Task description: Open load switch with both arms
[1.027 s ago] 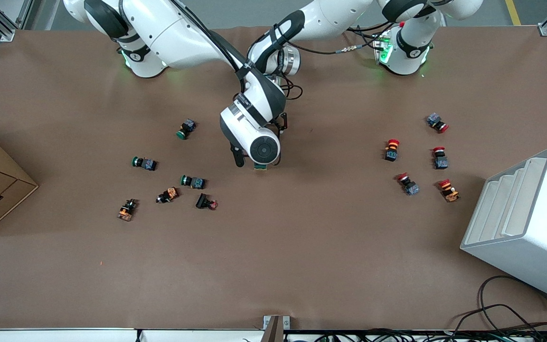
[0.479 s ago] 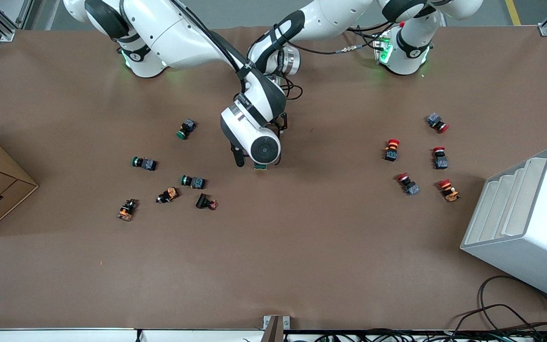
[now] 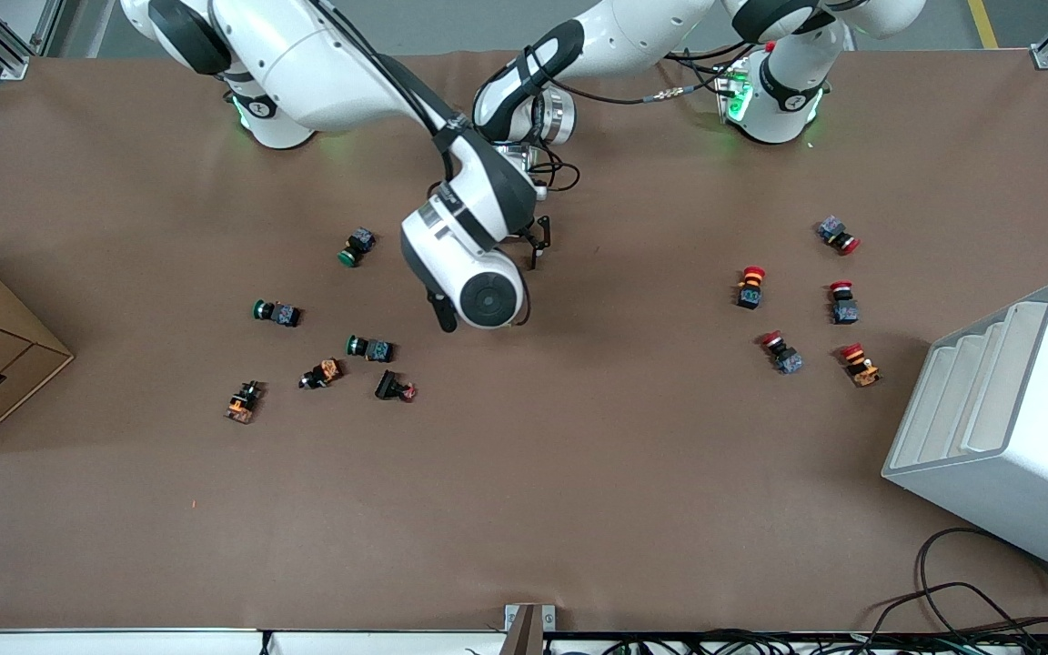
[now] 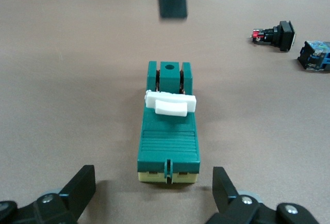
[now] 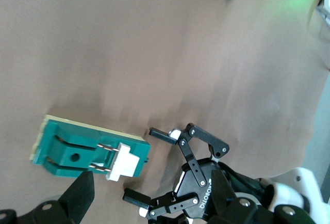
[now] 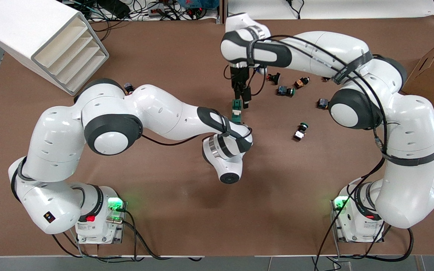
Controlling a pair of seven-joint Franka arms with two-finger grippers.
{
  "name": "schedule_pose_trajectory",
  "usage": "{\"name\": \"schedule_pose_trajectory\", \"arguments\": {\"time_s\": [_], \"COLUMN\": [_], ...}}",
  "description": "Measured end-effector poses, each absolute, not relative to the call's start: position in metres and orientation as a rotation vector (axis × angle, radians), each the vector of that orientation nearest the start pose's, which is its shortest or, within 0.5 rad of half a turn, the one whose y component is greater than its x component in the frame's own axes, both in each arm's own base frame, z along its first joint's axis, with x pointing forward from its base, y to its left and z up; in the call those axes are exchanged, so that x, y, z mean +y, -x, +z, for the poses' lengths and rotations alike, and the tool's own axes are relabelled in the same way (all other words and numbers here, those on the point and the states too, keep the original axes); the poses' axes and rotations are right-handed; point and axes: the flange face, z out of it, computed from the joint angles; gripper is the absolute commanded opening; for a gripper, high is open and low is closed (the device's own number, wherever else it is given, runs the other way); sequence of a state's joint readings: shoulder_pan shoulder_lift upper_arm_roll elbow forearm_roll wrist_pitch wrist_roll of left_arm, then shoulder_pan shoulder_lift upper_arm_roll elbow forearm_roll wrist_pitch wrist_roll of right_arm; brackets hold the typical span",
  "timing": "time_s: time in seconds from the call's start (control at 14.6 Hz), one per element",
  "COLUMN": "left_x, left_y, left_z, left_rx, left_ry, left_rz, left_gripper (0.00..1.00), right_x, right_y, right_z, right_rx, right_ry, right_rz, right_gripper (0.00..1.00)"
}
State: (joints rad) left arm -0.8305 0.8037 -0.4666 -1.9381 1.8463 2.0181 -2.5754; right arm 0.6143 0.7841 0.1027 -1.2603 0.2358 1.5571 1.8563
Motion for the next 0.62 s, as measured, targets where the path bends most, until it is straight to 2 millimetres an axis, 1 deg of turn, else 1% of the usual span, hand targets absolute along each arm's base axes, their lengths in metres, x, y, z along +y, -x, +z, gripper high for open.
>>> {"name": "schedule_pose_trajectory", "arguments": {"time_s": [0.14, 0.21, 0.27, 0.41, 0.62], "left_x": [-0.550, -0.550, -0.550, -0.550, -0.551], "left_y": [-0.209, -0.209, -0.209, -0.210, -0.210], "left_z": [0.089, 0.089, 0.089, 0.089, 0.089], "left_rx": [0.072, 0.072, 0.072, 0.071, 0.070], "left_ry": [2.833, 2.833, 2.834, 2.835, 2.835], "left_rz": [-1.530, -1.530, -1.530, -1.529, -1.529], "left_gripper": [1.00, 1.00, 1.00, 1.00, 1.00], "right_x": [0.437, 0.421, 0.402, 0.354, 0.281], "right_y": [-0.539, -0.552, -0.567, -0.596, -0.632], "right_z": [0.284, 0.293, 0.304, 0.330, 0.365], "right_rx": [1.828, 1.751, 1.662, 1.413, 1.047], "right_ry": [2.840, 2.864, 2.905, 3.018, 3.102], "right_rz": [0.763, 0.741, 0.693, 0.598, 0.537], "right_gripper": [1.00, 1.00, 1.00, 1.00, 1.00]}}
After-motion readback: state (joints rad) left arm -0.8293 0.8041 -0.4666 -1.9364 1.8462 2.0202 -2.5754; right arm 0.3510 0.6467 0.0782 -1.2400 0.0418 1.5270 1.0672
